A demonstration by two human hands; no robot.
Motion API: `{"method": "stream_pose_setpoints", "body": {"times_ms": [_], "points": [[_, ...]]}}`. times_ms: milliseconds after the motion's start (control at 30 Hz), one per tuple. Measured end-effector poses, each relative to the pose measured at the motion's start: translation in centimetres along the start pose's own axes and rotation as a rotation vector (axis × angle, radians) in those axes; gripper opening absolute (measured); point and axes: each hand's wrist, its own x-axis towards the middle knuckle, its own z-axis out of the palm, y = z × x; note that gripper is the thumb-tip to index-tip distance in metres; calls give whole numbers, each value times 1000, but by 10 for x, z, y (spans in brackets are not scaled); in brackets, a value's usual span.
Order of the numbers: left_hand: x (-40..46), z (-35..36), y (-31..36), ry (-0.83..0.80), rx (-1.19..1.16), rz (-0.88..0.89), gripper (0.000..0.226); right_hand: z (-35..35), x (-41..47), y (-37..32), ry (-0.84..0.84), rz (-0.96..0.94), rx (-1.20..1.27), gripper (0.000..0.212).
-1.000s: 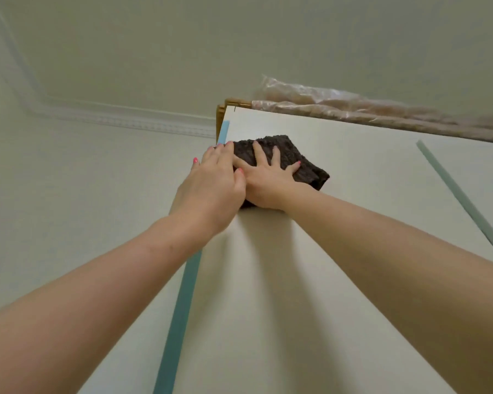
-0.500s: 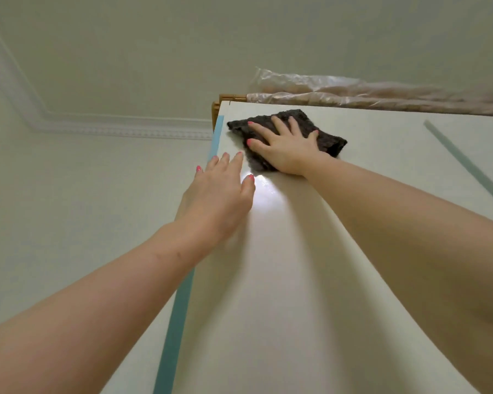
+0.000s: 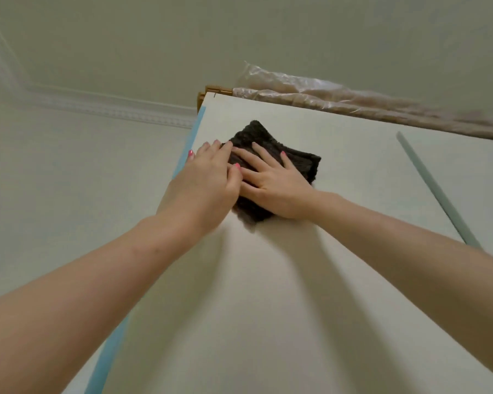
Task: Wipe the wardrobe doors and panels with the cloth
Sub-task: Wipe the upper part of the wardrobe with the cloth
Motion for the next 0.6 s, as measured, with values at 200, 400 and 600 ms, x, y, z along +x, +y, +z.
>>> {"method": "stream_pose_setpoints", "body": {"times_ms": [200,400,600], "points": [[-10,1,9,-96,40,4,51,-15,-13,102,114,576,-60,56],[-12,15,8,-106,13,-14,51,3,-43,122,217,876,24,55],[-5,37,46,-64,-111,9,50,4,-93,114,109,180,36,44]]}}
